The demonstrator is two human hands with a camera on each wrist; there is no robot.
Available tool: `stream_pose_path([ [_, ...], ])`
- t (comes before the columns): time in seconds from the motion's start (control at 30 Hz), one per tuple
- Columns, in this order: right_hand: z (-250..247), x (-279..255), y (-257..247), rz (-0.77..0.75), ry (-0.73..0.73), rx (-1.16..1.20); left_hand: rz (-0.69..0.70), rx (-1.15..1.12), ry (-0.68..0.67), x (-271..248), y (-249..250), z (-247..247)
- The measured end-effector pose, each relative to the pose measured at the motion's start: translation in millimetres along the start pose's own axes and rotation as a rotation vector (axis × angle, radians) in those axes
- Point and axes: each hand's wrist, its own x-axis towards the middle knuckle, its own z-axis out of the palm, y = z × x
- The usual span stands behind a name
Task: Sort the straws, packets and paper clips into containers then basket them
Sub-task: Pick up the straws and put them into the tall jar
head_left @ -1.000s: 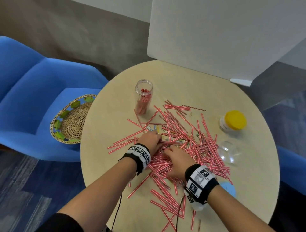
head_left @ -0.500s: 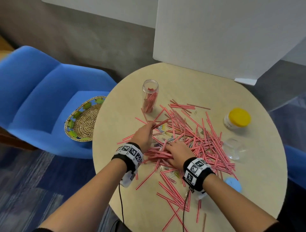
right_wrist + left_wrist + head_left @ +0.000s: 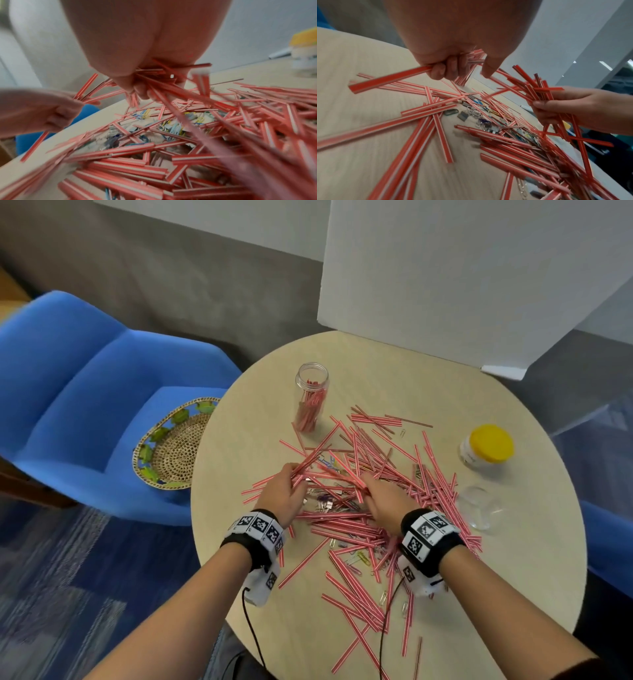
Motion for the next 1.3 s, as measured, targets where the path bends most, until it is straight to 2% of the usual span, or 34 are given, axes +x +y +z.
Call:
stream_pose_path([
  [0.13,-6,-6,7,-0.058,0.131,0.124,-0.057,-0.065,0.083,-5,2,10],
  [0.27,-8,-11,17,-0.018,0.286,0.303,0.042,0.092,0.008,-10,15,31],
  [0.43,-19,-17,24,0.038,0.245,0.342,0.113,0.370,-0.176,-13,23,62],
  [0.6,-32,-18,33,0.013,0.270,0.256,0.116,0.534,-0.098,-10,23,69],
  [0.7,-37,-20,42,0.029,0.273,0.281,0.135,0.558,-0.093,-11,19,65],
  [0.8,-36,-20,48,0.079,0.177,0.284,0.188,0.592,-0.133,-12,23,67],
  [0.93,-34,-19,43,0.050,0.064,0.067,0.194,0.690,-0.197,-8,32,74],
  [1.1,-44,-18,33,0.045,0.160,0.272,0.256,0.770,-0.234,-4,42,74],
  [1.3,-59,-16,23,-0.005,0.290,0.281,0.259,0.850,-0.303,2,46,70],
])
